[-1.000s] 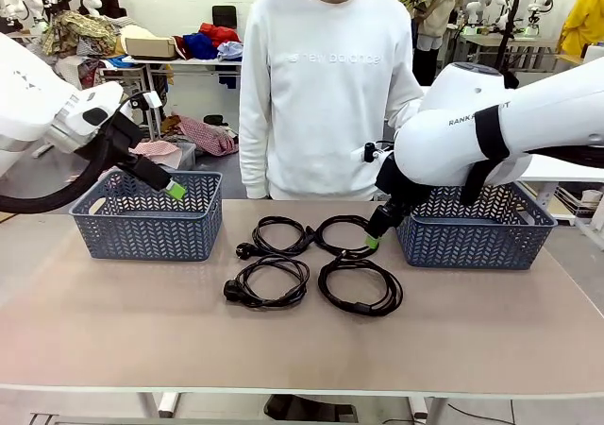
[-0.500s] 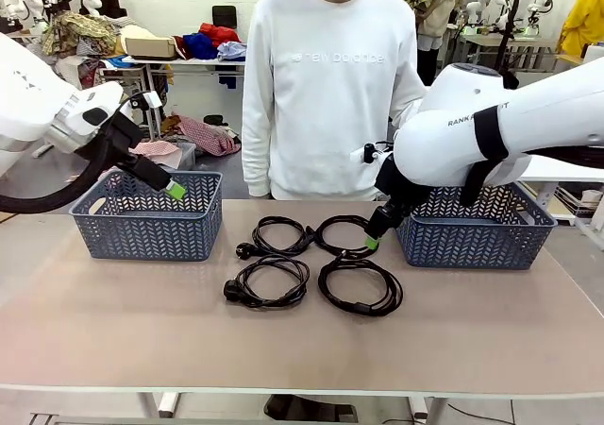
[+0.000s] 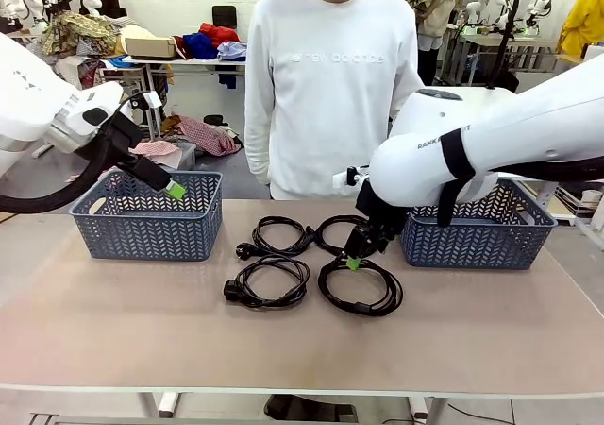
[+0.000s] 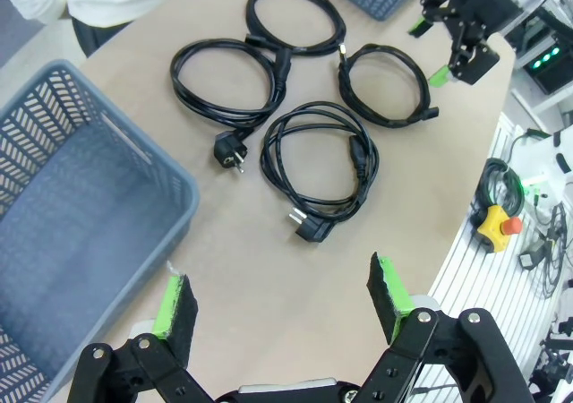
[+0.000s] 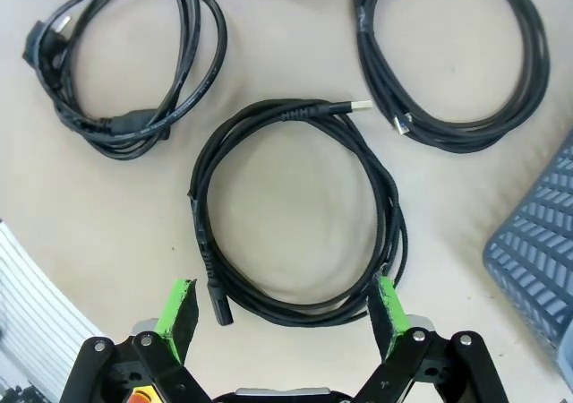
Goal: Organize the cables according to human instructions.
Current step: Pick up a bundle of cables and place it in the basket indicated by the human.
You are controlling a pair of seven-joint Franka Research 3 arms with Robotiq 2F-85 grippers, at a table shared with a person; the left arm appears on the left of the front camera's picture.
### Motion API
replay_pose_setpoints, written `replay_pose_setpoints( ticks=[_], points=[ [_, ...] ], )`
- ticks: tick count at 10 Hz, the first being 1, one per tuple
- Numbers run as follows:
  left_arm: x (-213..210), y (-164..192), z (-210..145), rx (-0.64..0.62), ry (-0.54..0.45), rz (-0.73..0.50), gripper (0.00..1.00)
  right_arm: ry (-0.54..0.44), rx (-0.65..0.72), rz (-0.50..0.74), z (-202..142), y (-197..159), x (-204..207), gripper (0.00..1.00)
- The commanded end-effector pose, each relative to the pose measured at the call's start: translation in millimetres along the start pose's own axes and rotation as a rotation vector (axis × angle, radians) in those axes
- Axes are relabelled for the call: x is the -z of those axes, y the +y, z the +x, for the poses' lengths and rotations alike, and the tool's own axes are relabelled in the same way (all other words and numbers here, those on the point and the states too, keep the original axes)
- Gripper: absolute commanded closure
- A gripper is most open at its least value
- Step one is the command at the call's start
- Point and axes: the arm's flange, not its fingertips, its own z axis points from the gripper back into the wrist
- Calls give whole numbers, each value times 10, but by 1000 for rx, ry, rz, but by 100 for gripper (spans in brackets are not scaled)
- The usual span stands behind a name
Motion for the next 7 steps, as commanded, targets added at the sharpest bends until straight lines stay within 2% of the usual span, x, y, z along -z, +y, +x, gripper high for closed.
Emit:
replay_pose_setpoints(
  ticks=[1,7],
  points=[
    [3,10,-23,11,-17,-21,0,16,32,-48,155,66,86,0],
    [3,10,-23,11,-17,-21,0,79,58,-118,268,205,530,0]
  ],
)
